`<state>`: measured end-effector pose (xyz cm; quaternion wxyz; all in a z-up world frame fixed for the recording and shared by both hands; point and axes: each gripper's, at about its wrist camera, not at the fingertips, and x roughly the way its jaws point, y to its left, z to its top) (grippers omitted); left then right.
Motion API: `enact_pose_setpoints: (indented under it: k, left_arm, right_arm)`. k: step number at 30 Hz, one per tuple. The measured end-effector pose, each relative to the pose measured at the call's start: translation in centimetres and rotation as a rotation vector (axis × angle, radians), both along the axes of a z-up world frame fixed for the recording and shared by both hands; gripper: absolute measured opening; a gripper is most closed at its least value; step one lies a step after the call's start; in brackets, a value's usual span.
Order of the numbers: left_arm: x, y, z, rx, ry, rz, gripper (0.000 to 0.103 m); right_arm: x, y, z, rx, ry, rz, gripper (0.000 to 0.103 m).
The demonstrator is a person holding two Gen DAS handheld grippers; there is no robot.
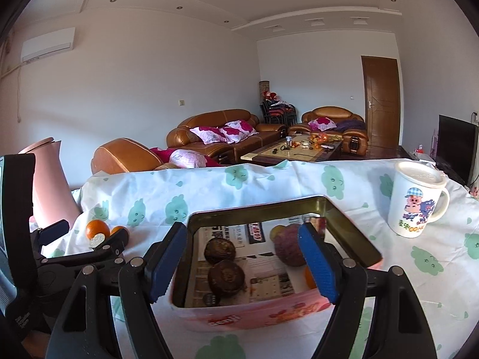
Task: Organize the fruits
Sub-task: 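Grasp the kiwi with the right tool while the left tool grasps the small jar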
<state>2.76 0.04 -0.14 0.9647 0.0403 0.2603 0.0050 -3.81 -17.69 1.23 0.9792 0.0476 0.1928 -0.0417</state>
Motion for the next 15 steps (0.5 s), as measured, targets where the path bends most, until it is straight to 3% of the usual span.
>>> enact_pose_setpoints:
  k: [15]
  left_arm:
    - [2.6,8.3,-0.8,-0.039,0.058,0.118,0.103]
  right_arm:
    - [3.1,7.7,-0.6,-0.01,0.044,0.114,0.078]
